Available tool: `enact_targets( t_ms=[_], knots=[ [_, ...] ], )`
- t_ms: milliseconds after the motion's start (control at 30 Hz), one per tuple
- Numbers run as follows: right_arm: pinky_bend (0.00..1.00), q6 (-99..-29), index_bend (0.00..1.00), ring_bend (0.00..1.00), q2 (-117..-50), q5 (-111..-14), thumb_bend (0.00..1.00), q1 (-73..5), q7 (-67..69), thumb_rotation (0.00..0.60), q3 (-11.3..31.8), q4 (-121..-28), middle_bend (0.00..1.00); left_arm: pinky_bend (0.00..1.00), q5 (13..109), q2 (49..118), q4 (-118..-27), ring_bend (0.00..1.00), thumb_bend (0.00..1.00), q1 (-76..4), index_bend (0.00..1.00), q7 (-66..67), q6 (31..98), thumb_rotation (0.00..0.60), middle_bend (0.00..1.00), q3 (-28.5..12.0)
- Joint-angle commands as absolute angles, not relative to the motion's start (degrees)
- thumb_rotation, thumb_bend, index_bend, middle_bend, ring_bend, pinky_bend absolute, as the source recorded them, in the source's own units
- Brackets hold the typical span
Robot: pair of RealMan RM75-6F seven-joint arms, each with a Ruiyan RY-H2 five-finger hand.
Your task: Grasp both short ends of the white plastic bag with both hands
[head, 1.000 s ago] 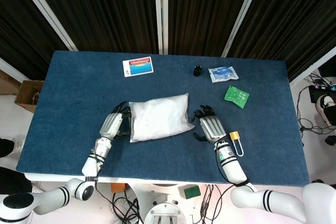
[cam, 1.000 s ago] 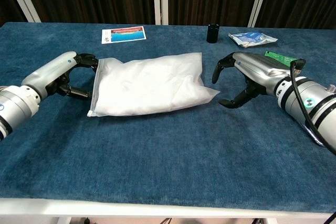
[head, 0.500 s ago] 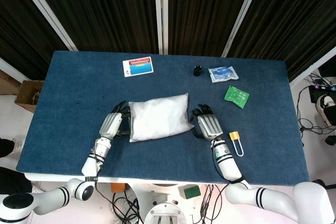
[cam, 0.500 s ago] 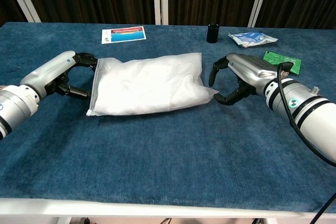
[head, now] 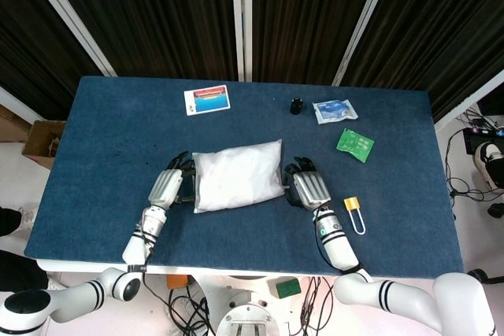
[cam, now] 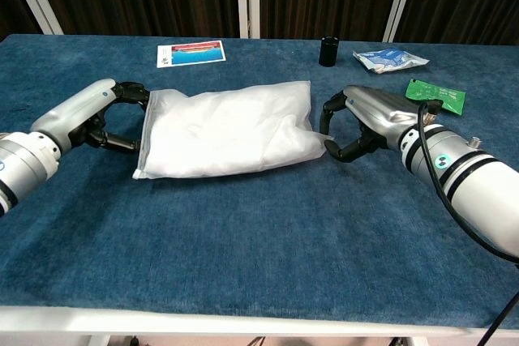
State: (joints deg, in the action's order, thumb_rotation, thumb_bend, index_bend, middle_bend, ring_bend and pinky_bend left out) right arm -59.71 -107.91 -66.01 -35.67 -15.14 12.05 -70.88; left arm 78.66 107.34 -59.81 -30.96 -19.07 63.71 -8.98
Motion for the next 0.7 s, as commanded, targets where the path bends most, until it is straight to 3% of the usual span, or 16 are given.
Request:
enact_targets(
  t_ms=[33, 467, 700],
  knots=[
    [0.12, -59.75, 0.58, 0.07, -108.31, -66.03, 0.47, -35.76, -15.01, 0.6, 12.23, -70.44, 0.31, 0.09, 78.68, 107.37, -59.7, 0.0, 0.56, -30.95, 0.8, -19.12, 63.64, 0.6, 0.26, -8.93],
    [0.14, -61.44, 0.75, 0.1, -111.35, -66.63, 0.48, -35.83, -14.37, 0.6, 13.04, -67.15, 0.38, 0.09, 78.61, 106.99, -59.48, 0.0, 0.56, -30.7, 0.8, -19.42, 63.63, 0.6, 0.26, -8.94],
    [0.15, -63.82, 0.77, 0.12, -108.87, -68.8, 0.48, -34.24, -13.07, 0.6, 12.43, -68.61, 0.39, 0.09, 78.82, 105.46, -60.01, 0.0, 0.56, -29.53, 0.8, -20.07, 64.85, 0.6, 0.26, -8.6]
  ],
)
